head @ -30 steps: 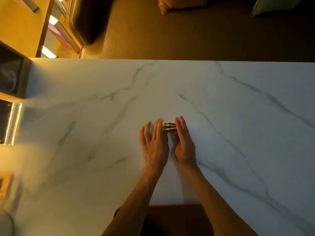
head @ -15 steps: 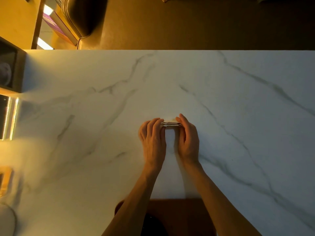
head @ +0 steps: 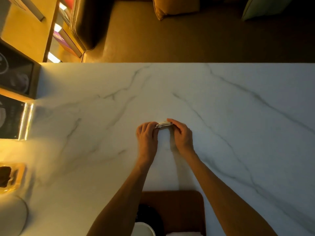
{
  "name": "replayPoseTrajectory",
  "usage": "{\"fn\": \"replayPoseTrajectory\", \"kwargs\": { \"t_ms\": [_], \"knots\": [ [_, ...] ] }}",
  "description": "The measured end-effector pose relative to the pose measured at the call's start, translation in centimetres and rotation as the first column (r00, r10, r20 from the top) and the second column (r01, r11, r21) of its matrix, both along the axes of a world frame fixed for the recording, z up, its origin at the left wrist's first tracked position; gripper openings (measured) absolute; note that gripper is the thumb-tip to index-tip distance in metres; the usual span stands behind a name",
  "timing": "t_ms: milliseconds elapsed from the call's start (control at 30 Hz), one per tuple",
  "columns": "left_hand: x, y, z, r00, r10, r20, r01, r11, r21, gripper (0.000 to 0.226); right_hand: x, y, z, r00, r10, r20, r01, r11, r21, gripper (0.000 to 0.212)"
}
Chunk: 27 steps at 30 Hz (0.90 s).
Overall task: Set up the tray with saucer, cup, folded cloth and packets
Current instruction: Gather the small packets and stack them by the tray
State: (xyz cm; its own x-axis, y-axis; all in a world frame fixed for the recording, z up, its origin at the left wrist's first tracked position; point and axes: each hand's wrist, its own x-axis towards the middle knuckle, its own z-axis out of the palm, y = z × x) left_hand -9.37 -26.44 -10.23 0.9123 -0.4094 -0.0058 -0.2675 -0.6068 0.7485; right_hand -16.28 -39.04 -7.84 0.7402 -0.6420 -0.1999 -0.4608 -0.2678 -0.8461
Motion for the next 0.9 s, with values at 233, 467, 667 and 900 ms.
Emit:
{"fn": "replayPoseTrajectory", "kwargs": {
  "t_ms": [233, 467, 667, 900],
  "knots": [
    [-3.4, 3.8, 7.8, 0.837, -0.110, -0.535, -0.007, 0.978, -0.210, 0.011, -4.7, 2.3, 6.0, 1.000, 0.017, 0.005, -0.017, 0.971, 0.239, 0.041],
    [-11.6, 11.0, 14.9, 0.675, -0.174, -0.716, -0.098, 0.942, -0.322, 0.038, -14.7, 8.2, 12.1, 0.998, 0.017, 0.068, -0.046, 0.896, 0.442, 0.030],
    [-17.3, 14.4, 17.5, 0.639, -0.234, -0.732, -0.067, 0.932, -0.357, 0.028, -21.5, 11.3, 14.9, 0.999, 0.007, 0.045, -0.028, 0.878, 0.479, 0.028],
    [-21.0, 14.7, 19.1, 0.660, -0.213, -0.721, -0.065, 0.939, -0.338, 0.017, -25.3, 12.5, 16.5, 0.998, -0.014, 0.058, -0.012, 0.908, 0.419, 0.024]
  ]
}}
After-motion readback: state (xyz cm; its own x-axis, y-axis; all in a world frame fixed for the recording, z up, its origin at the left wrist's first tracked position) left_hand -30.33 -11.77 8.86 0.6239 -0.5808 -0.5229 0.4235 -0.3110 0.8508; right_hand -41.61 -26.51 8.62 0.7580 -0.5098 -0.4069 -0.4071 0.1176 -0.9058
